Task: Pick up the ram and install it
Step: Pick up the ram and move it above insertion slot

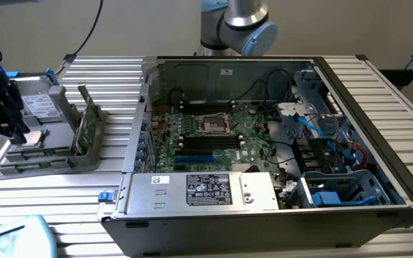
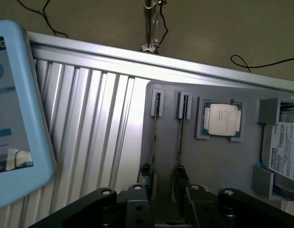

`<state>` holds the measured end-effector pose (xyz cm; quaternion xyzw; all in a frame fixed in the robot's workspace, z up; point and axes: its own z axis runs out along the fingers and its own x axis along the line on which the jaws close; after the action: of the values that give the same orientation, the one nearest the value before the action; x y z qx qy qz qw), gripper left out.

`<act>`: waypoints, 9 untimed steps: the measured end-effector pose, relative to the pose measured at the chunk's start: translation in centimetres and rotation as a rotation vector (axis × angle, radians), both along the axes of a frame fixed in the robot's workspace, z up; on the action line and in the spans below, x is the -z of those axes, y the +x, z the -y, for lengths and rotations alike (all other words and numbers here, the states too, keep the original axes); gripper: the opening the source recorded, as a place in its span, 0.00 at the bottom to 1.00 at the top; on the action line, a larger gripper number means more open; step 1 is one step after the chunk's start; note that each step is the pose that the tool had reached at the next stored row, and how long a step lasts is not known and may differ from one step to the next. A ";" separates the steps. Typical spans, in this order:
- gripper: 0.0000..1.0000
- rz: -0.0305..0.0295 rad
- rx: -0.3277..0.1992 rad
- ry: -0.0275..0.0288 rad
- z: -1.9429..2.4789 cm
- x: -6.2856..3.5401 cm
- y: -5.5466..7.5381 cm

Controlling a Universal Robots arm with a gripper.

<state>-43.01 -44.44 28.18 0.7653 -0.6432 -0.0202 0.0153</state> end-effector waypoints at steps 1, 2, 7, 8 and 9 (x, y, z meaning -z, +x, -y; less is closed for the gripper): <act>0.34 -0.0001 0.000 0.0003 0.02 0.18 0.0; 0.34 0.0000 0.000 0.0006 0.04 0.37 0.1; 0.34 -0.0001 0.000 0.0023 0.15 1.26 0.1; 0.34 0.0000 0.000 0.0028 0.17 1.45 0.1; 0.34 -0.0001 0.000 0.0032 0.20 1.63 0.1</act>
<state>-42.90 -44.64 26.55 0.7653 -0.6432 -0.0213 0.0141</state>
